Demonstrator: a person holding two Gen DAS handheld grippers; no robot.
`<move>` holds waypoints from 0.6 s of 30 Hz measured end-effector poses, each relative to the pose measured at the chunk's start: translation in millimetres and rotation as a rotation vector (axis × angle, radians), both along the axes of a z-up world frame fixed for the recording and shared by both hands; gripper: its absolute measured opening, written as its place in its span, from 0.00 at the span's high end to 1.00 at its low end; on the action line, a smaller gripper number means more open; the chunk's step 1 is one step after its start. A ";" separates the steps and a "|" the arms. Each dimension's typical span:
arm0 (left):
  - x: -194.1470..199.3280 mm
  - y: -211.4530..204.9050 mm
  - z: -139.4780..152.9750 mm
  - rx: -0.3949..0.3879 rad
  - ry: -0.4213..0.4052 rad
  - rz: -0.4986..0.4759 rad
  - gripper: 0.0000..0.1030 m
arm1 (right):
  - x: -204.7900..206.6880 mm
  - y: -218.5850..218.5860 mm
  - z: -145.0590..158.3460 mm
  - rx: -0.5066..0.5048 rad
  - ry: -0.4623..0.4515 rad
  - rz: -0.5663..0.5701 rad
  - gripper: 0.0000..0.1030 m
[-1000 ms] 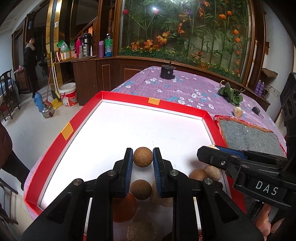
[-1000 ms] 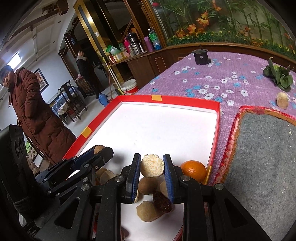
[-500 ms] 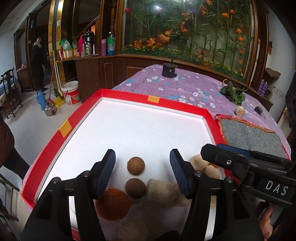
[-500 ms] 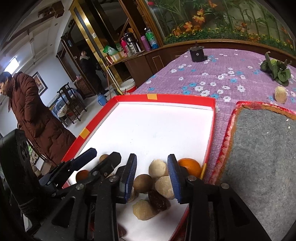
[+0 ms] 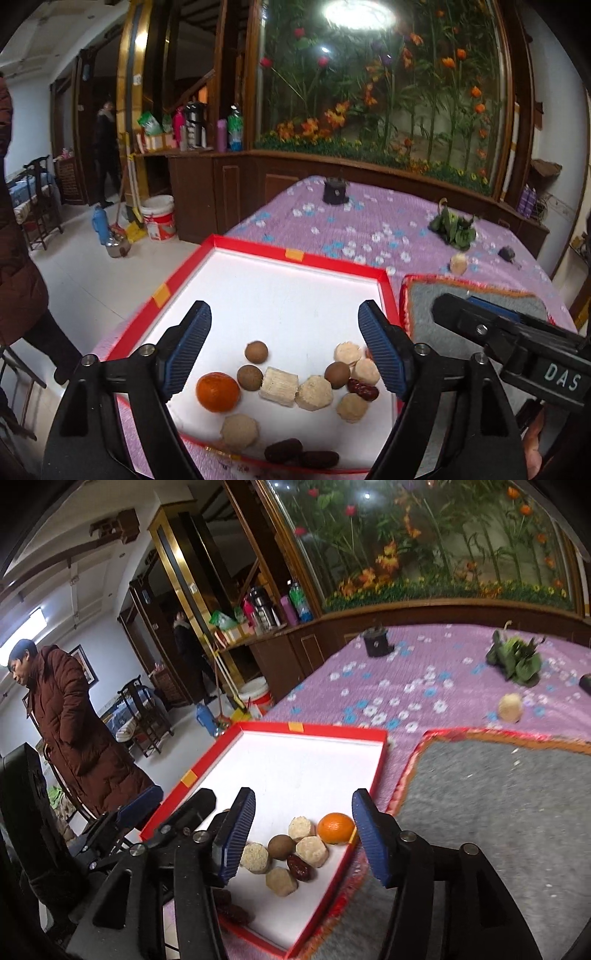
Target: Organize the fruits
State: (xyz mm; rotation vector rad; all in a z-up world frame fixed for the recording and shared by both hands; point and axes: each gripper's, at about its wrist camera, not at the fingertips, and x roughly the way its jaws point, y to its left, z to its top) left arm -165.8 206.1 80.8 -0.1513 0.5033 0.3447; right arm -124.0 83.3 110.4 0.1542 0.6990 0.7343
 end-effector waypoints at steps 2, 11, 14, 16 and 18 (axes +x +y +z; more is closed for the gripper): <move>-8.8 -3.1 7.4 0.010 -0.013 0.051 0.18 | -7.0 -8.9 5.6 0.005 -0.017 -0.005 0.43; -47.8 -28.7 31.8 0.238 -0.082 0.148 0.00 | -45.7 -38.9 28.4 0.027 -0.111 0.010 0.20; -56.2 -29.9 38.9 0.214 -0.084 0.110 0.00 | -54.4 -43.1 32.3 0.038 -0.097 0.035 0.16; -58.9 -29.9 42.3 0.203 -0.081 0.094 0.00 | -57.5 -45.2 34.4 0.042 -0.087 0.041 0.16; -62.0 -30.6 45.4 0.218 -0.084 0.092 0.00 | -62.4 -47.4 37.8 0.046 -0.085 0.043 0.16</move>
